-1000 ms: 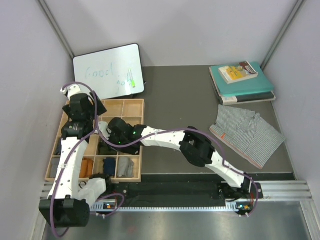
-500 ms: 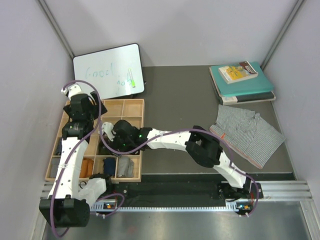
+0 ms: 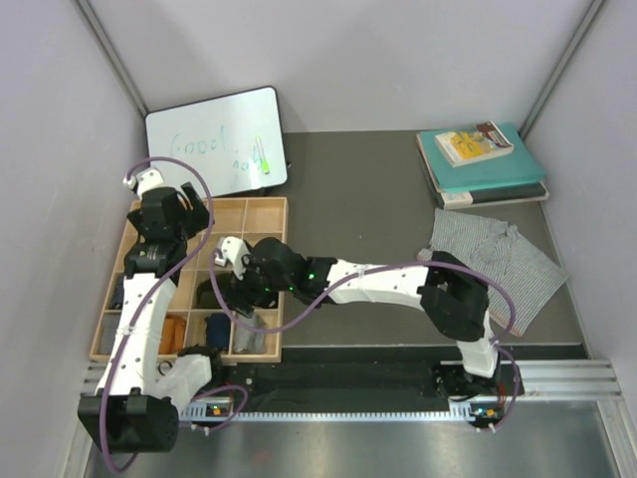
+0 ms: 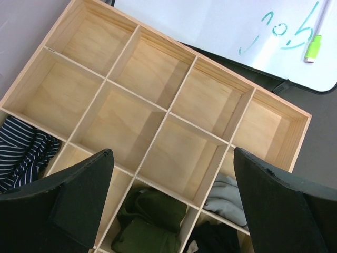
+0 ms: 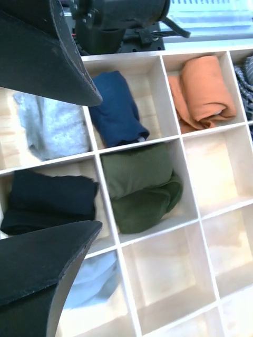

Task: Roll the underwear
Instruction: Place the underwear in the storage box, then move the underwear to the center of the board.

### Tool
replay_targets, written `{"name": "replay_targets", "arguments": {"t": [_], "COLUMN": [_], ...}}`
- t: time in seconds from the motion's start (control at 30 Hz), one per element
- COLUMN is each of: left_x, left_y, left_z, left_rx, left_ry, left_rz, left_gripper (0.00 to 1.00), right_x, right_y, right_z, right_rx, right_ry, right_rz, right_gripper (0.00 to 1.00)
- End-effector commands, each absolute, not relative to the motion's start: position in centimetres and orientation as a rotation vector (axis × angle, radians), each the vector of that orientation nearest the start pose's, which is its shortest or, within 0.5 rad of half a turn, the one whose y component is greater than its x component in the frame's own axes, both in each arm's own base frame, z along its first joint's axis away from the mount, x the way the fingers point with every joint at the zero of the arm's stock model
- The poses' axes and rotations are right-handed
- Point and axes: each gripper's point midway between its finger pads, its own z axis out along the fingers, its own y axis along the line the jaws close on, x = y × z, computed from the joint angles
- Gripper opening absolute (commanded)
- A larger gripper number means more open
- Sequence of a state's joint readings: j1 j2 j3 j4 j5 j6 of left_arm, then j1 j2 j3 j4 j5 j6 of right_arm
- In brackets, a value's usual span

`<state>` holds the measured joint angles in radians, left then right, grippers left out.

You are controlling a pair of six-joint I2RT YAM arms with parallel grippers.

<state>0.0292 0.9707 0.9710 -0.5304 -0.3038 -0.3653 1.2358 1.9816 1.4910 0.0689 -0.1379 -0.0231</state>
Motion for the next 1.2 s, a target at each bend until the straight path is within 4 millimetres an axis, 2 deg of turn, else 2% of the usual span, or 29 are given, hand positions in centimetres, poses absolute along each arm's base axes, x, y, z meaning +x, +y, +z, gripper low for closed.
{"name": "replay_targets", "arguments": {"t": [0.0,0.03,0.07,0.17,0.2,0.23,0.27,0.3,0.37,0.4,0.43,0.5,0.53,0.6,0.63,0.67,0.83,0.97,1.07,1.17], "left_x": [31.2,31.2,31.3,31.5,31.6,31.6,31.6,31.6,31.6,31.6,31.7,31.9,32.0,32.1,32.1,32.1,32.0,32.0,32.0,32.0], "left_y": [4.8,4.7,4.5,4.3,4.2,4.2,4.2,4.2,3.9,3.8,3.6,3.1,2.8,2.6,2.6,2.6,2.2,1.7,1.6,1.7], "left_z": [24.5,24.4,24.3,24.0,24.0,23.8,23.7,23.7,23.5,23.4,23.3,23.2,23.2,23.1,23.1,23.1,23.2,23.3,23.2,23.3], "left_rx": [-0.569,-0.564,-0.561,-0.55,-0.548,-0.549,-0.548,-0.549,-0.54,-0.537,-0.532,-0.516,-0.504,-0.496,-0.494,-0.494,-0.48,-0.461,-0.454,-0.454], "left_ry": [1.936,1.941,1.945,1.955,1.959,1.963,1.965,1.965,1.97,1.973,1.978,1.989,1.99,1.994,1.993,1.992,1.993,1.993,1.996,1.994], "left_rz": [0.105,0.097,0.091,0.076,0.075,0.075,0.074,0.071,0.057,0.05,0.041,0.012,-0.002,-0.016,-0.017,-0.018,-0.038,-0.044,-0.043,-0.034], "left_gripper": [0.99,0.99,0.99,0.99,0.99,0.99,0.99,0.99,0.99,0.99,0.99,0.99,0.99,0.99,0.99,0.99,0.99,0.99,0.99,0.99], "right_x": [20.1,20.8,22.6,25.7,27.9,28.6,29.5,31.0,31.6,32.9,32.3,32.5,32.1,31.8,31.6,31.2,30.2,29.5,29.0,29.3], "right_y": [52.0,50.9,48.6,43.2,40.1,37.9,36.3,32.3,28.3,24.8,22.5,18.7,16.1,13.5,11.6,11.0,5.6,3.5,3.0,4.0], "right_z": [19.5,19.6,19.1,16.5,16.7,15.1,15.1,14.3,13.0,12.6,12.0,11.6,11.1,10.6,9.9,9.4,6.8,6.3,5.9,5.6], "right_rx": [-1.113,-1.086,-1.04,-0.951,-0.86,-0.811,-0.754,-0.662,-0.522,-0.404,-0.321,-0.17,-0.069,0.034,0.136,0.175,0.448,0.503,0.524,0.531], "right_ry": [1.634,1.647,1.686,1.84,1.895,1.968,1.991,2.076,2.181,2.228,2.297,2.345,2.381,2.392,2.41,2.431,2.478,2.49,2.502,2.501], "right_rz": [0.894,0.875,0.831,0.675,0.596,0.564,0.545,0.452,0.363,0.254,0.205,0.085,0.032,-0.049,-0.074,-0.062,-0.107,-0.165,-0.188,-0.112], "right_gripper": [0.87,0.87,0.87,0.87,0.86,0.86,0.86,0.85,0.85,0.85,0.85,0.84,0.84,0.86,0.87,0.91,0.9,0.85,0.79,0.71]}}
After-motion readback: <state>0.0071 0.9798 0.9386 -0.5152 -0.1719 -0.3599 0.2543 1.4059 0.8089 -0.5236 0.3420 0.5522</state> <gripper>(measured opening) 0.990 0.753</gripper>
